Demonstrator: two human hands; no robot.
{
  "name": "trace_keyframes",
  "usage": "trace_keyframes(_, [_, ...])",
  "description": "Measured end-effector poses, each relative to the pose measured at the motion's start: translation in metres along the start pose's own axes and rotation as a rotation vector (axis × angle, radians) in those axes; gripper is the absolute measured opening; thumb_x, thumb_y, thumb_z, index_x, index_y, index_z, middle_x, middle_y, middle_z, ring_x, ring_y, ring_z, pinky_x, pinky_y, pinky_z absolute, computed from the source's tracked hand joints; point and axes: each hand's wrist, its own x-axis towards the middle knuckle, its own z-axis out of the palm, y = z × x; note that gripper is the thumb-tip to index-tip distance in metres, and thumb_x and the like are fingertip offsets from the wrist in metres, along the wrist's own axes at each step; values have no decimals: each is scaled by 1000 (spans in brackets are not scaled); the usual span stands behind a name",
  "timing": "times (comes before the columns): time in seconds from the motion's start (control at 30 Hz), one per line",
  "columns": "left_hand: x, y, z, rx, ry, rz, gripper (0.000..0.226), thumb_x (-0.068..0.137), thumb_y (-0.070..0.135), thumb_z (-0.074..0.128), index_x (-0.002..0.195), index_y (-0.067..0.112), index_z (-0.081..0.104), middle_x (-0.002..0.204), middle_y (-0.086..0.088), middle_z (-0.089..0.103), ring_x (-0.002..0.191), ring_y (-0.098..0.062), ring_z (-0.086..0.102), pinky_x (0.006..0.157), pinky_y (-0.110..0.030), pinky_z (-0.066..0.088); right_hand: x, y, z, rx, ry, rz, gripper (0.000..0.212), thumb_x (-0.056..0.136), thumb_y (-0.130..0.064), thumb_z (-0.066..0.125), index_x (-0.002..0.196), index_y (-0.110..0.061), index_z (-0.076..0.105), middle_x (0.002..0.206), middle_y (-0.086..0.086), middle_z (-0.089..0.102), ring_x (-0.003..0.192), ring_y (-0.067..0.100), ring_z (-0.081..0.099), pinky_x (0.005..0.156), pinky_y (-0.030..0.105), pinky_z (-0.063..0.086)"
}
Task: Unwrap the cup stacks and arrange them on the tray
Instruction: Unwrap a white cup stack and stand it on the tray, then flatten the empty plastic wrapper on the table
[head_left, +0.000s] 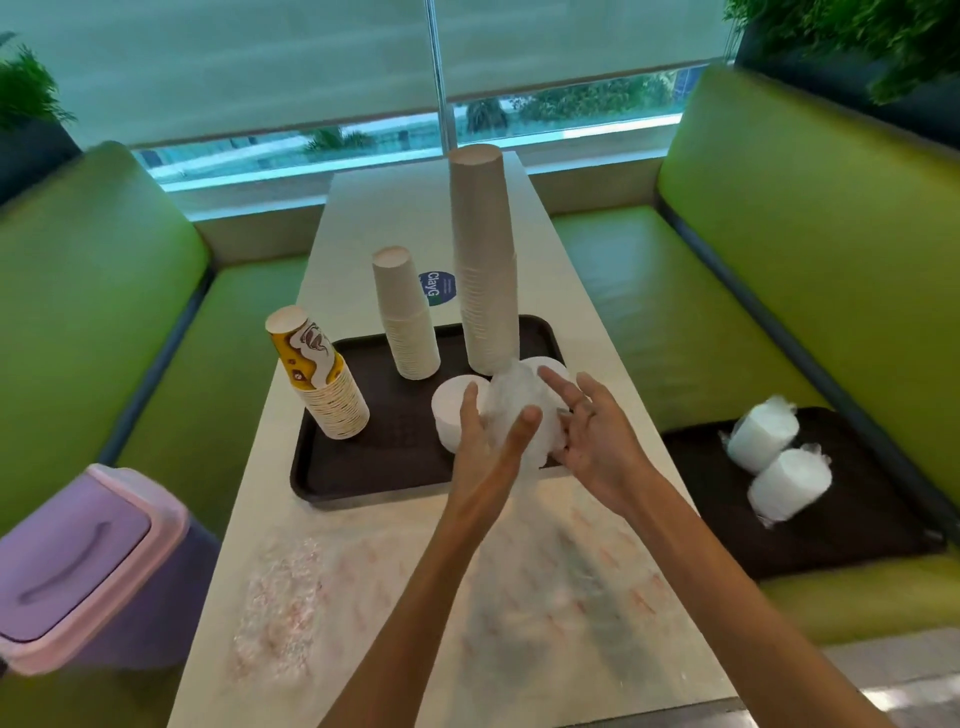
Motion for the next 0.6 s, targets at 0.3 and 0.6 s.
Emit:
trace_keyframes(0.3, [-9,-12,9,-201,445,-9,13,98,30,50,94,23,60,88,11,56,91,-14,55,83,-29,48,-22,13,15,-188,-111,12,51,101,-10,41,149,-22,30,151,9,36,130,26,47,110,42,38])
trace_keyframes(0.6, [-4,-18,-23,-308,487,-115,20,100,32,43,82,28,51,89,3,58,90,-18,60,87,-39,53,-29,21,9,-629,-58,-222,50,77,3,75,121,-13,59,104,14,68,86,19,67,70,27,58])
